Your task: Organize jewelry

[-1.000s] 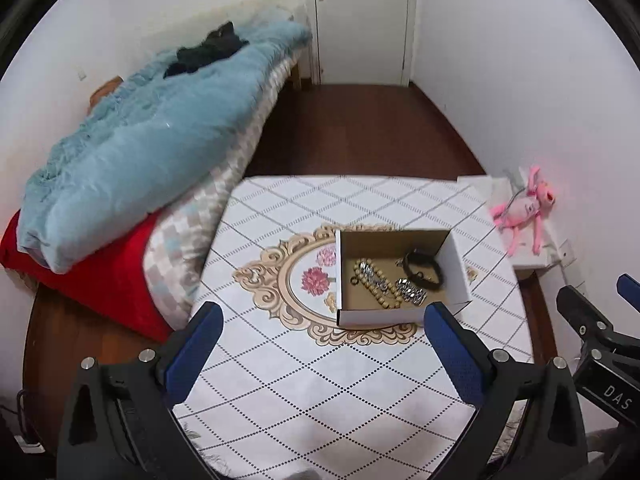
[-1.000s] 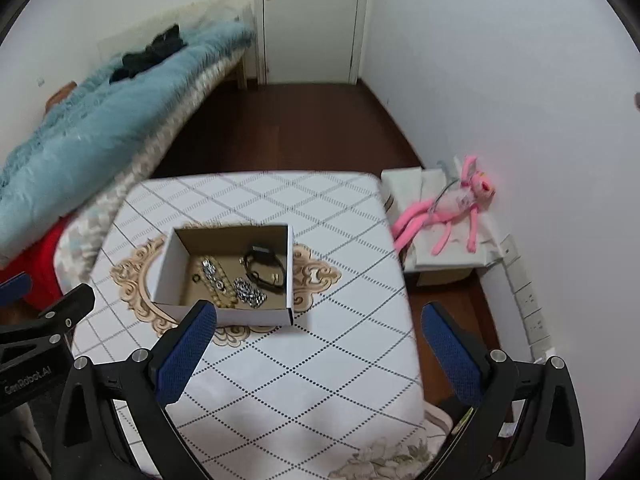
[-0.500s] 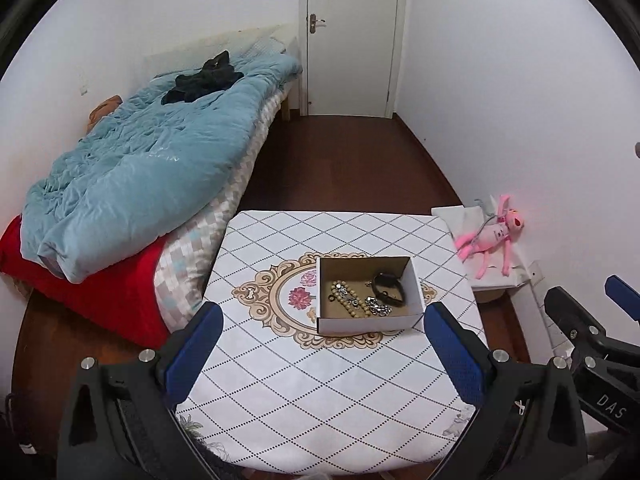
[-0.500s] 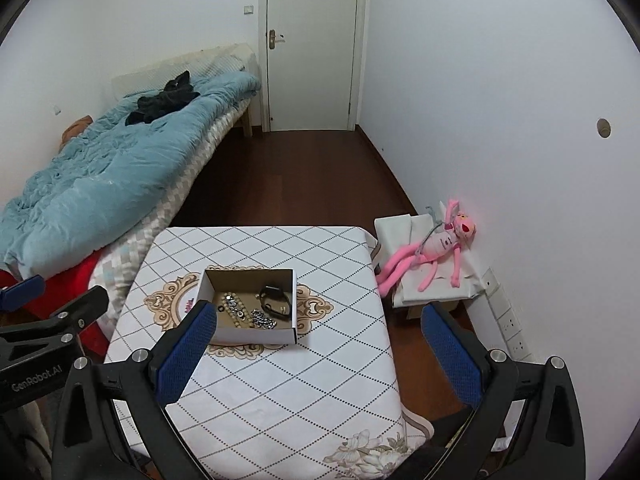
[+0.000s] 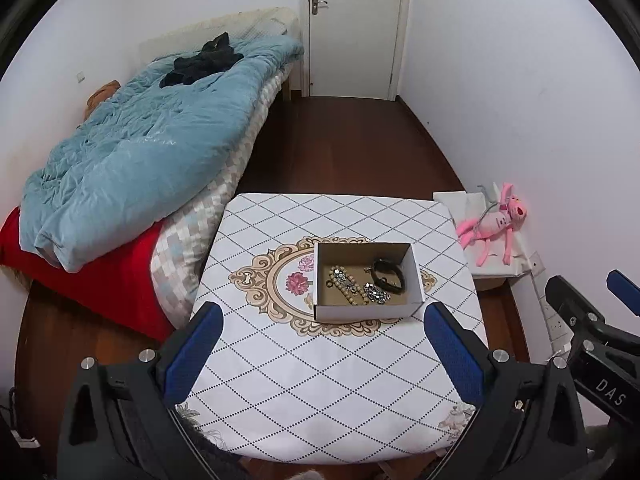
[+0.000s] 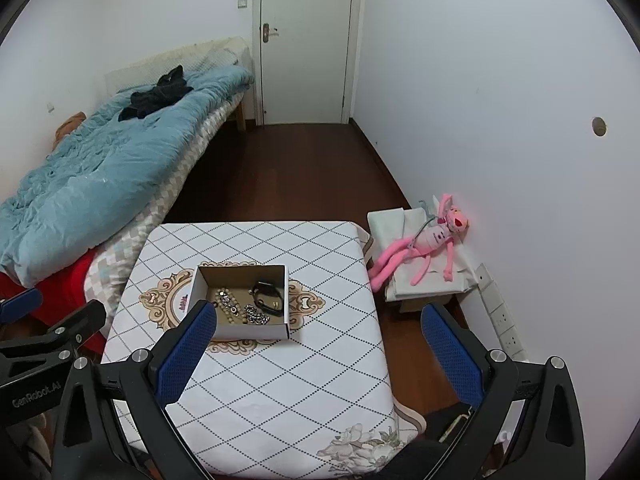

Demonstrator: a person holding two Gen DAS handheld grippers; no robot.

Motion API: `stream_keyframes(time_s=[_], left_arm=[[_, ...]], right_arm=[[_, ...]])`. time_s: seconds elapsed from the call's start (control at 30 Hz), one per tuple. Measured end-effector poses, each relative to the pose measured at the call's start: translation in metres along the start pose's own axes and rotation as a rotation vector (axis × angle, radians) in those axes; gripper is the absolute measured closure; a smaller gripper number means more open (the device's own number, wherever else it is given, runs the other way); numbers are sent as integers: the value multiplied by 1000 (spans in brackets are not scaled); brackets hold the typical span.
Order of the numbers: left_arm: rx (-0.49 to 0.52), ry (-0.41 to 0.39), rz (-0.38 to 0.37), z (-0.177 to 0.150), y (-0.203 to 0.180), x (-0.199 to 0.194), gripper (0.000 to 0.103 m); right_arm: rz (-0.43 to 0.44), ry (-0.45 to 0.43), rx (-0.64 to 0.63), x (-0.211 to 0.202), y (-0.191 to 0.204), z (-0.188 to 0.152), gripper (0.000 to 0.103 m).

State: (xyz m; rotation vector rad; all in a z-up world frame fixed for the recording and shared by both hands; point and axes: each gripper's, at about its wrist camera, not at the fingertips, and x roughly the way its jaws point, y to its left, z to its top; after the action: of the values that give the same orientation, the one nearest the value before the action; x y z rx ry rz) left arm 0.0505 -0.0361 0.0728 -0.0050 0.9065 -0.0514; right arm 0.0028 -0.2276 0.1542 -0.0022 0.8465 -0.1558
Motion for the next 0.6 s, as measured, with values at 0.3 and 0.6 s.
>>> stream_keyframes(time_s=[0.3, 0.6], left_arm=[[-17, 57, 19, 13, 2, 33, 0], [-2, 103, 28, 16, 1, 53, 1]], right_arm=[[-1, 60, -12, 42, 8, 14, 0], [-3, 118, -23, 72, 12, 16, 0]])
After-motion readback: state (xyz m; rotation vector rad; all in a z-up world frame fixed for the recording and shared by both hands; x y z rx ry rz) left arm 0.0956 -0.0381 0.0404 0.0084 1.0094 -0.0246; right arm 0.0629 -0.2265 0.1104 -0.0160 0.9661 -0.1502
